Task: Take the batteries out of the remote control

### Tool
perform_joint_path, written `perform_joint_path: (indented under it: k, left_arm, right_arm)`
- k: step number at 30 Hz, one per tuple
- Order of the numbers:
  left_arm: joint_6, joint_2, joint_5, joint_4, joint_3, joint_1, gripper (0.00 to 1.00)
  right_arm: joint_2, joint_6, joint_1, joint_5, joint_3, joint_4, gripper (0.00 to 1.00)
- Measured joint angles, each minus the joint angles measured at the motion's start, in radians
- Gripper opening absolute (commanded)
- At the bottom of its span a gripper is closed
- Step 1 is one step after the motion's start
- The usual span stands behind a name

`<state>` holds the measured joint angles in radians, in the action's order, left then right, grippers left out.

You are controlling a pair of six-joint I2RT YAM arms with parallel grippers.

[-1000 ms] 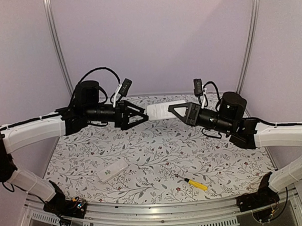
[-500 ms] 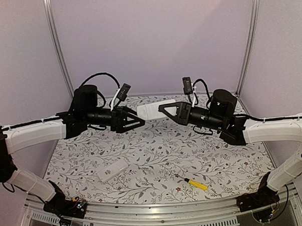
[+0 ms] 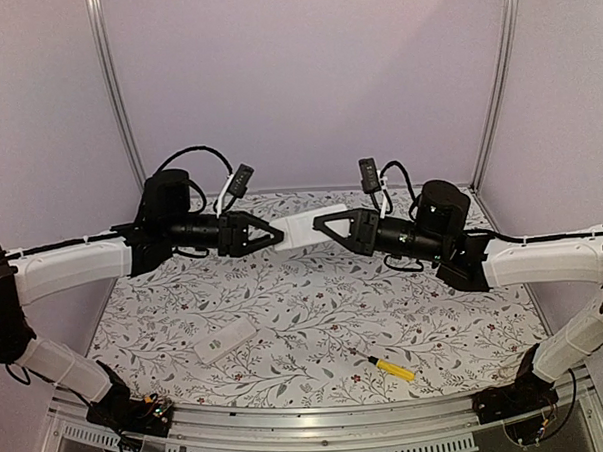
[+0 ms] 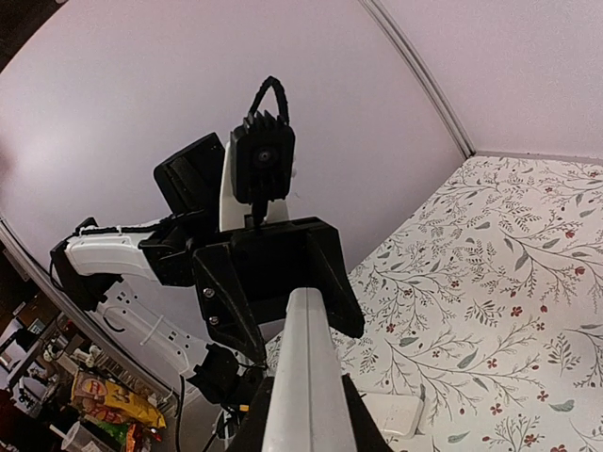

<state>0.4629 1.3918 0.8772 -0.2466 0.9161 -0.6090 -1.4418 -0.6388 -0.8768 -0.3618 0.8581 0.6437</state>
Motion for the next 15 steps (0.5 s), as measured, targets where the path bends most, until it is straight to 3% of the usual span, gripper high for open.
perform_joint_path:
  k: [4,12,15]
  left_arm:
    - [0.01,0.013,0.009,-0.004,0.0,0.002,0.51]
    - [0.019,0.028,0.013,-0.004,0.0,0.002,0.3]
    - [0.018,0.031,0.013,-0.004,0.0,0.005,0.27]
  right_arm:
    - [-0.005,0.0,0.0,-0.003,0.0,-0.007,0.0]
    - [-0.007,0.001,0.0,-0.003,0.0,-0.009,0.0]
    - [-0.007,0.004,0.0,-0.003,0.0,-0.017,0.0]
